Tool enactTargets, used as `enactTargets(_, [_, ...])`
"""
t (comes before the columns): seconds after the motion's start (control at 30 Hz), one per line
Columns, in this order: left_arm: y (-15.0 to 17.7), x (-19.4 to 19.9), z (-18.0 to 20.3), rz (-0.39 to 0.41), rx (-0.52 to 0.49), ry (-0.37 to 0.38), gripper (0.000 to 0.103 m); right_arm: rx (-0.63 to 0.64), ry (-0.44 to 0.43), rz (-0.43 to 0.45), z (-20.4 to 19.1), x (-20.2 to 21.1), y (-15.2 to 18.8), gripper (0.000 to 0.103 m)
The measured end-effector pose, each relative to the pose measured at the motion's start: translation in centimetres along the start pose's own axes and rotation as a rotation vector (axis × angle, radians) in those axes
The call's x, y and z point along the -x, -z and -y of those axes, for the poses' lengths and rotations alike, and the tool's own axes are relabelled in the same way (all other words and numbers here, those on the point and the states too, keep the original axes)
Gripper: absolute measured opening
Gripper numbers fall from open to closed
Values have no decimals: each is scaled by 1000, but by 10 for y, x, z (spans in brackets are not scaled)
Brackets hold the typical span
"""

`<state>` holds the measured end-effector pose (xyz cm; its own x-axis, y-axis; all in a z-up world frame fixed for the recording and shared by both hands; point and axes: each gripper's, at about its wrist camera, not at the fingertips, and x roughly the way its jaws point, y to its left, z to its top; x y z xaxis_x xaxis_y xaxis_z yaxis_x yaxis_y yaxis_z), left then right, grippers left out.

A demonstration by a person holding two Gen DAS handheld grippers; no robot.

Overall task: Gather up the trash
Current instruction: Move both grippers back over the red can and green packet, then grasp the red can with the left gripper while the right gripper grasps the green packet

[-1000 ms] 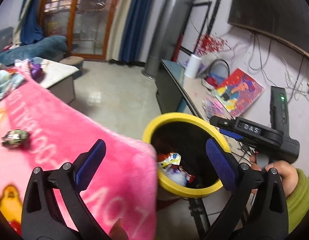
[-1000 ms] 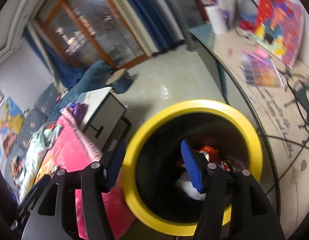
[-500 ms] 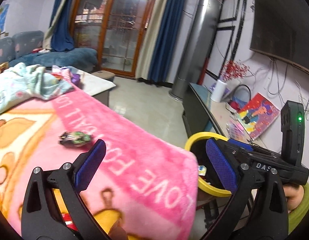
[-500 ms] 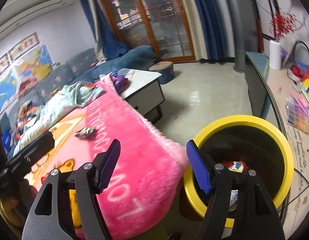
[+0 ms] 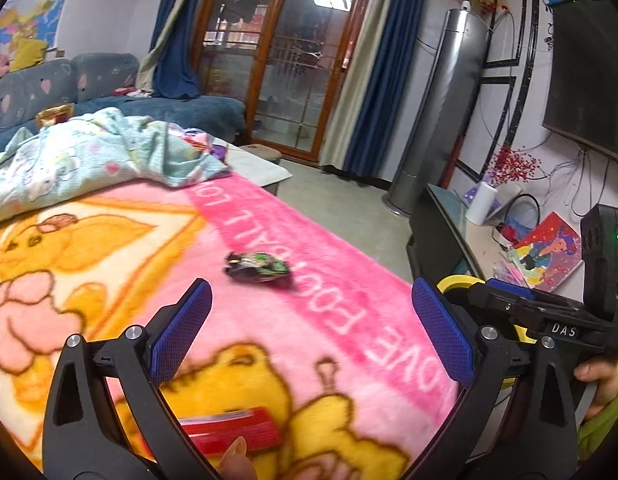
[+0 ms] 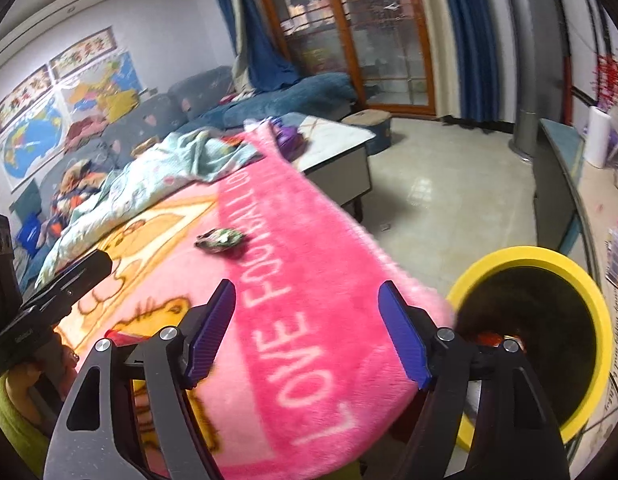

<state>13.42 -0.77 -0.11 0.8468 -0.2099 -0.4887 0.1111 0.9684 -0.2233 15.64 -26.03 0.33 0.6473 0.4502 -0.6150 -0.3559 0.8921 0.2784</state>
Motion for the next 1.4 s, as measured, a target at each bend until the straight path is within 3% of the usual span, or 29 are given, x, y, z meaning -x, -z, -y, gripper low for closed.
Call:
enactTargets(0.27, [11, 9, -39, -49, 5, -23, 92, 97, -40, -60, -38, -39, -11, 72])
enactTargets(0.43, [24, 5, -47, -158, -87, -8, 92, 214, -52, -88, -63, -73, -20, 72])
enactTargets(0.6, [42, 2, -51, -243, -164, 20, 91, 389, -22, -88, -91, -107, -23, 67])
enactTargets(0.87, [58, -7, -52, -331, -204, 44, 84, 516, 16, -162, -120, -164, -24, 66])
enactTargets(1.0, [61, -12, -49, -359, -220, 44, 80, 567, 52, -199, -127, -186, -22, 55])
enactTargets(1.1, [65, -16, -46, -381, -238, 43, 79, 597, 64, -233, -130, -201, -19, 32])
enactTargets(1.27, [67, -21, -46, -400, -243, 39, 78, 509, 22, -235, -119, -198, -17, 23])
enactTargets(1.4, [70, -26, -44, -427, -254, 41, 65, 385, -25, -240, -102, -186, -18, 14])
